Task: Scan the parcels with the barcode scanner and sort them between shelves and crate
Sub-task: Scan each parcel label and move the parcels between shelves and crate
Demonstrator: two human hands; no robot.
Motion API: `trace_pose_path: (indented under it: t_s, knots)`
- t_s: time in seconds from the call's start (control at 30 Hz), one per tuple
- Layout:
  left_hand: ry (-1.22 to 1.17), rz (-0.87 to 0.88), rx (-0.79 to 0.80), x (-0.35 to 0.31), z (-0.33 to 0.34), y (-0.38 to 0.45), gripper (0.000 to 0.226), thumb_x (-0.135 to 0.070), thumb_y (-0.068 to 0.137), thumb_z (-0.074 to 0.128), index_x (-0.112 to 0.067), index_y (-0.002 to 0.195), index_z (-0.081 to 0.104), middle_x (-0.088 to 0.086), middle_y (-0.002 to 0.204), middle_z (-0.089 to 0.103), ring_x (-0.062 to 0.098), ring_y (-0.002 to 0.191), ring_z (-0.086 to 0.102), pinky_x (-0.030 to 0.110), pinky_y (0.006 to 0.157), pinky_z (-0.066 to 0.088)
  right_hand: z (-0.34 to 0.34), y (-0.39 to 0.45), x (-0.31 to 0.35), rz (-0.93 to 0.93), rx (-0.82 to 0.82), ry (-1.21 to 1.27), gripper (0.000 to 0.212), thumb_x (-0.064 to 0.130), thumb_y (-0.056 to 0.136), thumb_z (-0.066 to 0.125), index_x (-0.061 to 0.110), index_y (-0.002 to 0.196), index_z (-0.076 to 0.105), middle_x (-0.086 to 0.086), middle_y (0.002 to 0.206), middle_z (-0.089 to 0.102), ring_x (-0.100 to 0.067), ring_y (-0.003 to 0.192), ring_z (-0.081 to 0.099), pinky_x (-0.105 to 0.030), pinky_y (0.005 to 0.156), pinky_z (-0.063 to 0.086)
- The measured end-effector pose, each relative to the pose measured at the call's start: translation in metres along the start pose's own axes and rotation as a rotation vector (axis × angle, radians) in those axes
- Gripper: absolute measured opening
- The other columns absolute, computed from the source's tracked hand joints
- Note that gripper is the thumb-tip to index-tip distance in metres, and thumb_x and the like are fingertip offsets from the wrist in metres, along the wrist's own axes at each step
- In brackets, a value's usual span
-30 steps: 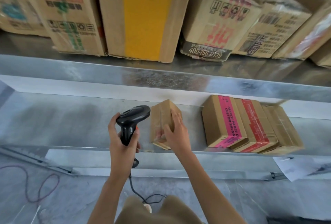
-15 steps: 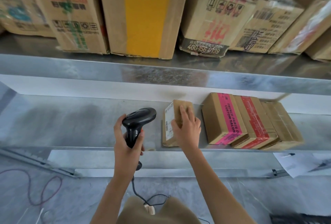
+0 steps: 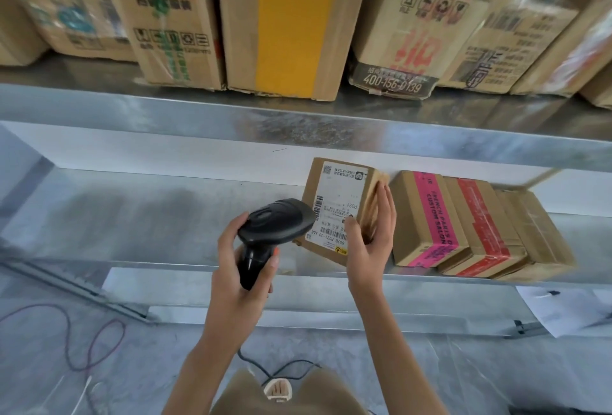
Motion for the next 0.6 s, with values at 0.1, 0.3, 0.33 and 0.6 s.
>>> trace_pose_path:
  t_s: [0.1, 0.3, 0.33, 0.6]
  knots:
    - [0.167, 0.096, 0.141, -0.008, -0.008, 0.010, 0.065, -0.035, 0.090, 0.063, -0.071, 0.130, 0.028, -0.017, 0.092, 0.068, 0.010, 0.067, 0.064, 0.023, 0.062, 0.053, -0.002, 0.003, 0.001, 0.008, 0.075, -0.013, 0.067, 0.022, 0.082, 0.058, 0.051, 0.140, 0.041, 0.014, 0.154, 0.036, -0.002, 0.141, 0.034, -0.034, 0.103, 0.048]
    - [0.684, 0.531, 0.423, -0.052, -0.031, 0.051, 0.066, -0.043, 0.088, 0.053, -0.056, 0.145, 0.023, 0.006, 0.082, 0.074, 0.023, 0.051, 0.063, 0.022, 0.048, 0.048, -0.005, 0.009, 0.008, 0.024, 0.200, -0.017, 0.064, 0.019, 0.079, 0.057, 0.037, 0.140, 0.047, 0.015, 0.146, 0.043, 0.010, 0.130, 0.040, -0.006, 0.089, 0.046]
    - [0.730, 0.612, 0.467, -0.060, -0.029, 0.054, 0.063, -0.043, 0.089, 0.053, -0.049, 0.146, 0.027, 0.007, 0.083, 0.075, 0.024, 0.048, 0.063, 0.025, 0.045, 0.048, -0.005, 0.009, 0.009, 0.027, 0.207, -0.011, 0.064, 0.019, 0.079, 0.057, 0.035, 0.140, 0.048, 0.016, 0.145, 0.043, 0.012, 0.128, 0.040, -0.006, 0.088, 0.046]
    - [0.882, 0.994, 0.753, -0.071, -0.007, 0.048, 0.050, -0.043, 0.109, 0.021, -0.036, 0.157, 0.013, 0.008, 0.097, 0.069, 0.021, 0.045, 0.056, 0.032, 0.035, 0.047, -0.013, 0.008, 0.011, 0.007, 0.198, -0.009, 0.065, 0.018, 0.079, 0.057, 0.030, 0.143, 0.047, 0.022, 0.141, 0.042, 0.015, 0.124, 0.041, -0.008, 0.086, 0.048]
Point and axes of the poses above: each hand's wrist, its own y-axis towards the middle knuckle, its own z-axis out of the palm, x = y × z, the point moved 8 cm from there along y, towards the middle knuckle
